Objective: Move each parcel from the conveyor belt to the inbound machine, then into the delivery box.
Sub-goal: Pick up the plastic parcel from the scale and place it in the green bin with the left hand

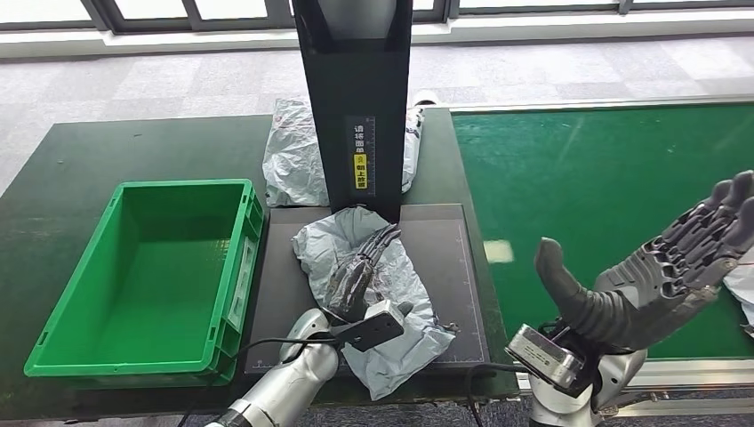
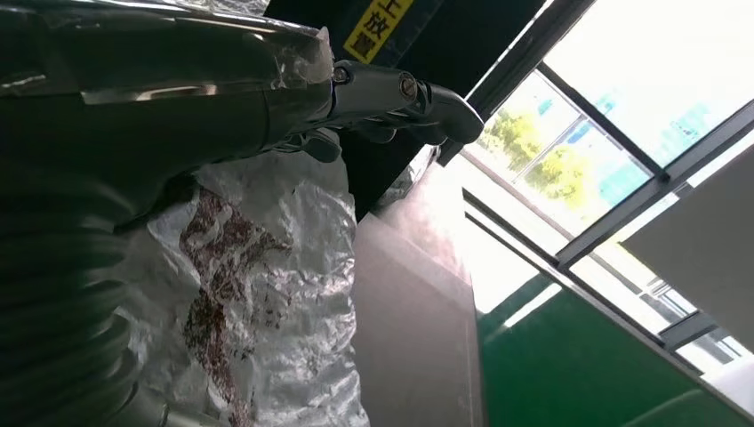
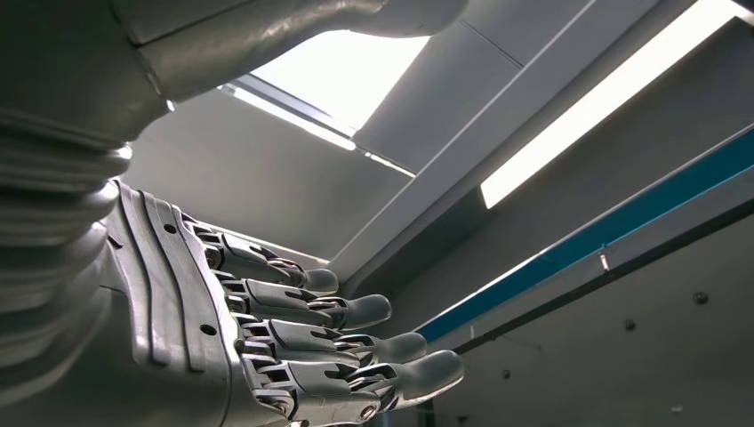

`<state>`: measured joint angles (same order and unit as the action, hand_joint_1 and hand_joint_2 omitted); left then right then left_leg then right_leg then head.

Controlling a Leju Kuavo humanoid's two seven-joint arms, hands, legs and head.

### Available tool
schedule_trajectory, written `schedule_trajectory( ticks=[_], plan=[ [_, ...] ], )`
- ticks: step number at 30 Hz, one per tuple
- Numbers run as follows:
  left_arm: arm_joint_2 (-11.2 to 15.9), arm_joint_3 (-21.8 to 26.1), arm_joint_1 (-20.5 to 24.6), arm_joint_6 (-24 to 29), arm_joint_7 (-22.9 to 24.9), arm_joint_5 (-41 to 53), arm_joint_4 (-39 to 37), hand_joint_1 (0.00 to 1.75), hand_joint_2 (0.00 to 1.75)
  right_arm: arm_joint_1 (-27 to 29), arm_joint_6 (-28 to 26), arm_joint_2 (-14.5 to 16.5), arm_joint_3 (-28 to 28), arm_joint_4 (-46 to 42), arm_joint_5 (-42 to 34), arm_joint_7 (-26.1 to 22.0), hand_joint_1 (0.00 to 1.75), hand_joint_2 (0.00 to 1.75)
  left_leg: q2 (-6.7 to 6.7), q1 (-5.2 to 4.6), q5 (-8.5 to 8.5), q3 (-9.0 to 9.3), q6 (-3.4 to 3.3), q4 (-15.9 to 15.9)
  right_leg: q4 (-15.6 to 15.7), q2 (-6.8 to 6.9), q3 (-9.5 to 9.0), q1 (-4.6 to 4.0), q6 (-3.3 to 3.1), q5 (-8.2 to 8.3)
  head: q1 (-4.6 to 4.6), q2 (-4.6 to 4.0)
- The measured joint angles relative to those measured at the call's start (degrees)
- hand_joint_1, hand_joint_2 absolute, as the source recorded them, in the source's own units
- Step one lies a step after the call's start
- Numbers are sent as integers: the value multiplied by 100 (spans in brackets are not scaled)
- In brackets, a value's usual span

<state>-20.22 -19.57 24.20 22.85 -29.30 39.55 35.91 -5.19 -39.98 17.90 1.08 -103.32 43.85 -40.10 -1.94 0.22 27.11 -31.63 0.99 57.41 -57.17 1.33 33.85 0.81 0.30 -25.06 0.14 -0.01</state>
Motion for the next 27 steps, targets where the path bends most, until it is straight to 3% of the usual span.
schedule_trajectory(
  ticks=[5,11,15,19,27],
  plan=[
    [-51,-152,226,18,208,175,-674,0,175,12,0,0,-65,-21,-5,-3,0,175,2,-2,0,-1,0,-1,0,0,1,-1,0,0,0,0],
    [-68,-219,319,31,284,220,-952,0,175,12,0,-1,-68,-24,-4,-3,0,175,2,-1,0,-1,0,-1,-1,0,0,-1,0,-1,1,-1],
    [-71,-282,389,32,659,511,-1125,4,175,11,0,-1,-68,-24,-16,-3,0,175,3,-1,0,-2,0,-1,-1,1,-1,0,0,0,1,-1],
    [-68,-341,447,7,1000,759,-1254,173,175,11,0,-1,-68,-24,-32,-3,0,175,3,-1,0,-2,0,-1,-1,1,-2,0,0,0,1,-1],
    [-38,-741,661,-415,2861,1938,-1493,175,175,7,0,-1,-68,-6,-100,-3,0,175,8,-1,9,-15,-8,-4,0,10,-37,1,2,-11,1,0]
  ],
)
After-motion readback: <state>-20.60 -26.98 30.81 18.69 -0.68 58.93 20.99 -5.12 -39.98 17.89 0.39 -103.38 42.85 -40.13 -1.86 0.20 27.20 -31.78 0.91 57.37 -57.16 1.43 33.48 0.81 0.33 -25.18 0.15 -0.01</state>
